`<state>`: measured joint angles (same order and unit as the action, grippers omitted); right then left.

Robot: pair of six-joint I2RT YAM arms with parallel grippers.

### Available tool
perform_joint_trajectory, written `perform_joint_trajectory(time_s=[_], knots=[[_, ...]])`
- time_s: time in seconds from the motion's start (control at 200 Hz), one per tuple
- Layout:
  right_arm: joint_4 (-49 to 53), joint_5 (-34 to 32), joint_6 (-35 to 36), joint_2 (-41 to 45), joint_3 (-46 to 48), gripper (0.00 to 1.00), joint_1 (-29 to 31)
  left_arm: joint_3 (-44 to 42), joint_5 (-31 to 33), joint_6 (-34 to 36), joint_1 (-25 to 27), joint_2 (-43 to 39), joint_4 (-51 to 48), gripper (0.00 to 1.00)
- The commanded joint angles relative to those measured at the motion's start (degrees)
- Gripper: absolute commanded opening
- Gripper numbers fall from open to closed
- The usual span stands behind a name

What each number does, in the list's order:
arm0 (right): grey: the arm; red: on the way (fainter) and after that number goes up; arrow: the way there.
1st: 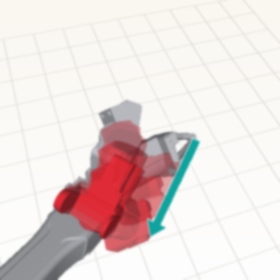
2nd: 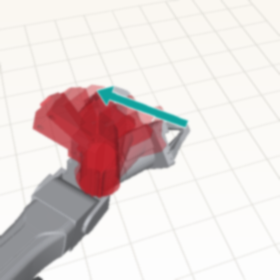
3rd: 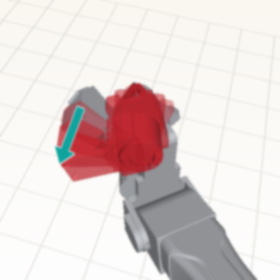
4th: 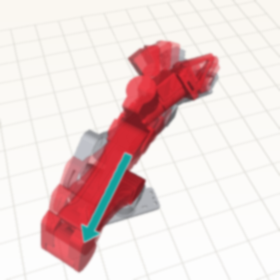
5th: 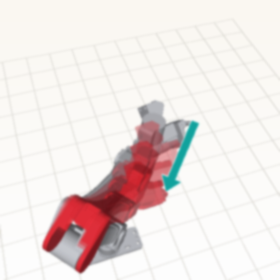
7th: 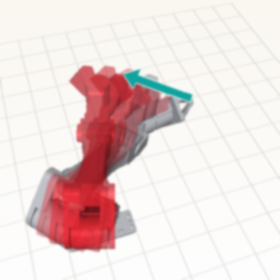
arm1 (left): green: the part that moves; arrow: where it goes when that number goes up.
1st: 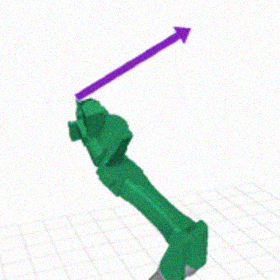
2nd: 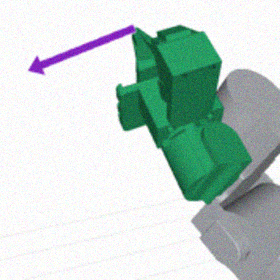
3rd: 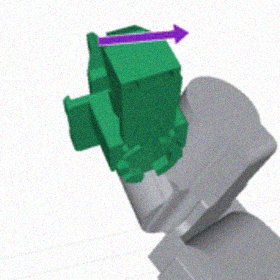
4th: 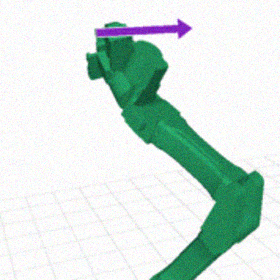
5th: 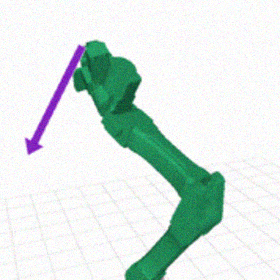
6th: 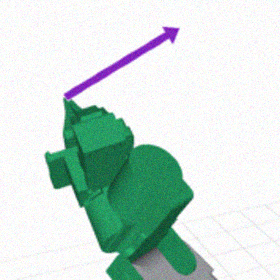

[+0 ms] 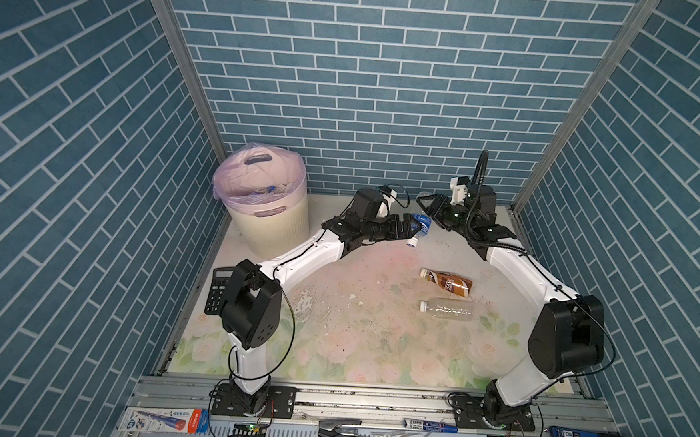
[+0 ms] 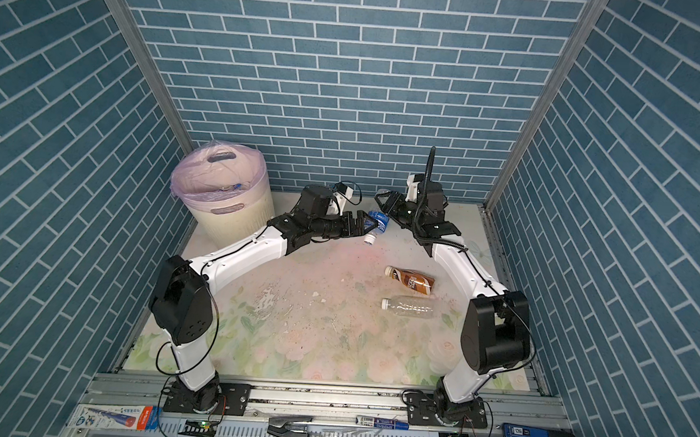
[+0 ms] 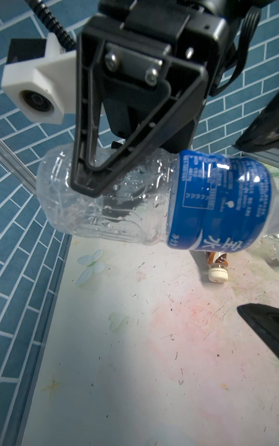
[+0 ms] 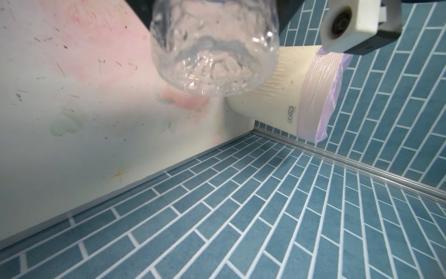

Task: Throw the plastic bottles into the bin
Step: 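Grasp the water bottle's body with left gripper while right gripper holds it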

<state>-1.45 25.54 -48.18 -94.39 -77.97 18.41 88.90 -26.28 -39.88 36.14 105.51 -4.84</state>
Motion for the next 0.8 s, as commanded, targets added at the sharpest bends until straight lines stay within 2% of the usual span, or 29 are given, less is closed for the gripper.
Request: perform_joint_trajectory(time_s=[0.0,0.445,0.585,0.68,0.795], knots=[[-2.7,1.5,-1.7,2.0,-3.1,0.52,0.6,1.6,-1.4,-1.3,-0.1,1.4,2.7,0.95],[-6.4,4.2,-5.8,-0.3,-3.8,0.52,1.4,2.3,-2.2,-2.8,0.0,2.8,4.9,0.84],[-6.9,4.8,-6.2,-0.9,-3.9,0.52,1.7,2.2,-2.3,-3.0,-0.1,3.0,5.3,0.77],[-6.8,4.9,-6.1,-0.9,-3.8,0.53,1.7,2.0,-2.4,-2.9,0.0,2.9,5.4,0.69],[-6.2,5.0,-5.8,-0.6,-4.0,0.56,1.7,1.6,-2.1,-2.3,-0.2,2.4,5.1,0.61]])
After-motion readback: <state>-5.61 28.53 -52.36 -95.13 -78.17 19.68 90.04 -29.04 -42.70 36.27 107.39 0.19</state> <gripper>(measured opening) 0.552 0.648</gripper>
